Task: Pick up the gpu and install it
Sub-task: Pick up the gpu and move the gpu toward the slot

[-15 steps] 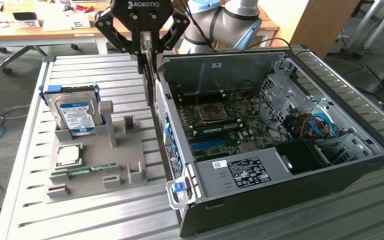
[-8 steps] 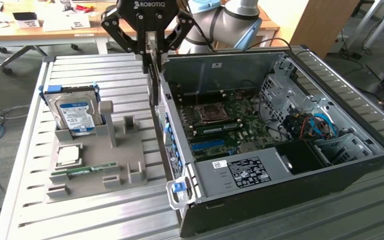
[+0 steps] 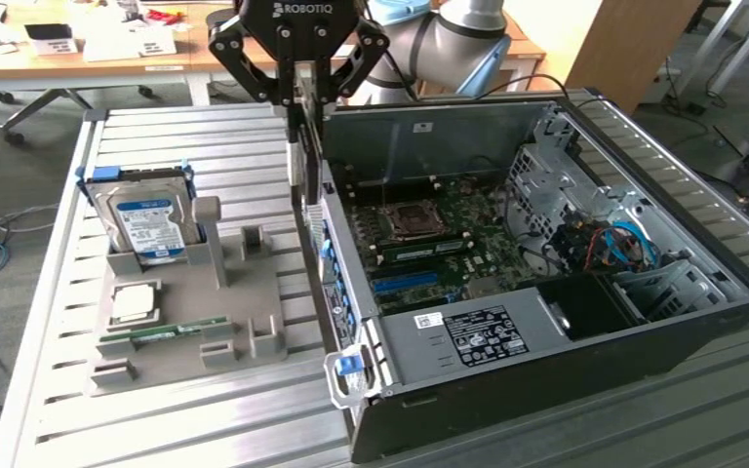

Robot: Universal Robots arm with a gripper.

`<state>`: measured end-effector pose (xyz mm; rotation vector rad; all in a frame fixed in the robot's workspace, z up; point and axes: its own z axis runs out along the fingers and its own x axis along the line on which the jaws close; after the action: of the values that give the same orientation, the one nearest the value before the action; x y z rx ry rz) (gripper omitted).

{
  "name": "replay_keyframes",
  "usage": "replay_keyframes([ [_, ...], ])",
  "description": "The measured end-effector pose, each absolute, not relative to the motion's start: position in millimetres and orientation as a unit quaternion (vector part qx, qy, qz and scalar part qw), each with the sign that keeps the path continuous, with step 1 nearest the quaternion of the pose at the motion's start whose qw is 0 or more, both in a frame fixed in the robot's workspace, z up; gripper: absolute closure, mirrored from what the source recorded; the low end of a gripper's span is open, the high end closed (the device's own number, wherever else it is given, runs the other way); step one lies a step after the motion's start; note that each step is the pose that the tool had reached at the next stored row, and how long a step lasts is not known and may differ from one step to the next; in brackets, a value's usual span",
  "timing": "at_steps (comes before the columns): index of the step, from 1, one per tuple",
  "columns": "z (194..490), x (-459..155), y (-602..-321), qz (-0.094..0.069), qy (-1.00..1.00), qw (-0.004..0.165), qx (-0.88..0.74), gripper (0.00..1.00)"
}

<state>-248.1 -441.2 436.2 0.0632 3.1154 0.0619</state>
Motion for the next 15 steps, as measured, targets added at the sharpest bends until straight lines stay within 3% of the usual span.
replay_keyframes([
  [15,436,-233,-441,0.02,1.0,0.012,0.02,0.73],
])
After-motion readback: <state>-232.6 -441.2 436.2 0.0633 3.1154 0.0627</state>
